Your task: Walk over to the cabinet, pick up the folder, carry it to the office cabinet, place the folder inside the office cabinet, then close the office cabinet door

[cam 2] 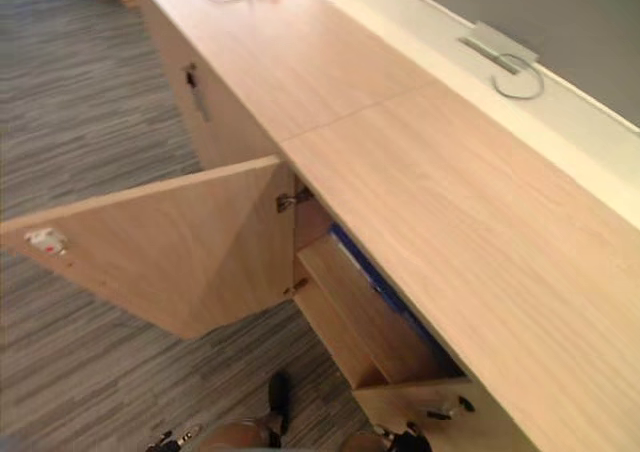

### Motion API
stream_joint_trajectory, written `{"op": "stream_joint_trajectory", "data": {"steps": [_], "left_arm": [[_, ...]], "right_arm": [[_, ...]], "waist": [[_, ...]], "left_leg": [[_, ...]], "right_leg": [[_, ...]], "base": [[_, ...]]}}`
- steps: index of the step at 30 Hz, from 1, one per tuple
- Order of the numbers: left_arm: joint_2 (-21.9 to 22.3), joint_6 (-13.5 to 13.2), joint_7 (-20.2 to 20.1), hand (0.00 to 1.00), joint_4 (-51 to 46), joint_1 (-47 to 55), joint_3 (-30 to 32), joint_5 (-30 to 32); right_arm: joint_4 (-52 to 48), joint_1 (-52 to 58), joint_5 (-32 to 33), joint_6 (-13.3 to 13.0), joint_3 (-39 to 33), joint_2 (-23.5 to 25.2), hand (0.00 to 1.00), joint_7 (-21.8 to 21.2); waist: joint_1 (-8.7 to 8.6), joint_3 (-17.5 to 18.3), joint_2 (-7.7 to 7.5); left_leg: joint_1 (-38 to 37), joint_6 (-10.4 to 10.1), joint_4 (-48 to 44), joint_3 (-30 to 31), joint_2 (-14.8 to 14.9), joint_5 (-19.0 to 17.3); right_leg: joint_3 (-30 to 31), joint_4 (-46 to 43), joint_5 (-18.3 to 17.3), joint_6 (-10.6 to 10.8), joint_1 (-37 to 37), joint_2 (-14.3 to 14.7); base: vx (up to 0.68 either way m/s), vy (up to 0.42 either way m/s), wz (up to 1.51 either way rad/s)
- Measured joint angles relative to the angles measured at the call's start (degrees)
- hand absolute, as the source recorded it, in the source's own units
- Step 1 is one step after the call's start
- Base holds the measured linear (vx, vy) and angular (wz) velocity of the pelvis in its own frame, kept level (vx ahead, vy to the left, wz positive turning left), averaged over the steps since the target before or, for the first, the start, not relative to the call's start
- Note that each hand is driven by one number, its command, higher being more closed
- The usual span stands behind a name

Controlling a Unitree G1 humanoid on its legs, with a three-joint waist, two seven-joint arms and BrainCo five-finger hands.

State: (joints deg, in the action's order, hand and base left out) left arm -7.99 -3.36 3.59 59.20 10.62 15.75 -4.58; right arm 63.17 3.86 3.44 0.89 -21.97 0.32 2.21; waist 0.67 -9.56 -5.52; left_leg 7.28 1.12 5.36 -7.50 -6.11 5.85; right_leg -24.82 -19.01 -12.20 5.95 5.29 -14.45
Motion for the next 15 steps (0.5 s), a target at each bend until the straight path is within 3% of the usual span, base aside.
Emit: {"op": "stream_joint_trajectory", "data": {"steps": [3, 5, 9, 15], "left_arm": [[0.0, 0.2, 0.0, 0.0, 1.1, 1.1, 1.4, -0.4], [0.1, 0.5, 0.0, 0.0, 2.1, 1.1, 1.6, -0.5], [0.4, 0.5, 0.0, 0.0, 2.2, 0.9, 3.6, -0.6], [0.4, 0.5, 0.1, 0.0, 2.2, 0.8, 3.7, -0.8]], "right_arm": [[0.8, -0.4, -0.1, 0.0, 1.4, 0.7, 0.0, -0.7], [1.0, -0.8, 0.1, -0.1, 1.6, 0.5, 0.0, -0.8], [1.4, -0.9, 0.7, 0.1, 2.4, 0.8, 0.0, -0.9], [1.9, -1.2, 3.0, 1.3, 3.1, 0.6, 0.0, -1.9]], "waist": [[1.35, 0.7, -0.84], [1.11, 0.4, -0.46], [0.82, 0.7, -0.89], [0.53, 0.1, -1.57]], "left_leg": [[1.7, -0.6, 0.0, 0.0, -0.1, 2.1], [1.6, -0.3, 0.0, 0.3, 0.2, 3.1], [0.9, 0.2, 0.0, 1.3, 1.5, 5.7], [0.5, 0.2, 0.0, 2.4, 0.5, 5.7]], "right_leg": [[-0.1, 9.6, -0.3, -1.0, 2.4, 2.2], [-0.2, 12.2, -1.0, 0.1, 3.7, 3.1], [-0.7, 12.3, -1.5, -0.3, 4.8, 4.7], [-1.9, 13.1, -1.6, 0.0, 6.1, 4.4]], "base": [[-0.05, -0.061, -0.13], [-0.07, -0.128, -0.06], [-0.04, -0.118, 0.06], [0.05, -0.043, 0.09]]}}
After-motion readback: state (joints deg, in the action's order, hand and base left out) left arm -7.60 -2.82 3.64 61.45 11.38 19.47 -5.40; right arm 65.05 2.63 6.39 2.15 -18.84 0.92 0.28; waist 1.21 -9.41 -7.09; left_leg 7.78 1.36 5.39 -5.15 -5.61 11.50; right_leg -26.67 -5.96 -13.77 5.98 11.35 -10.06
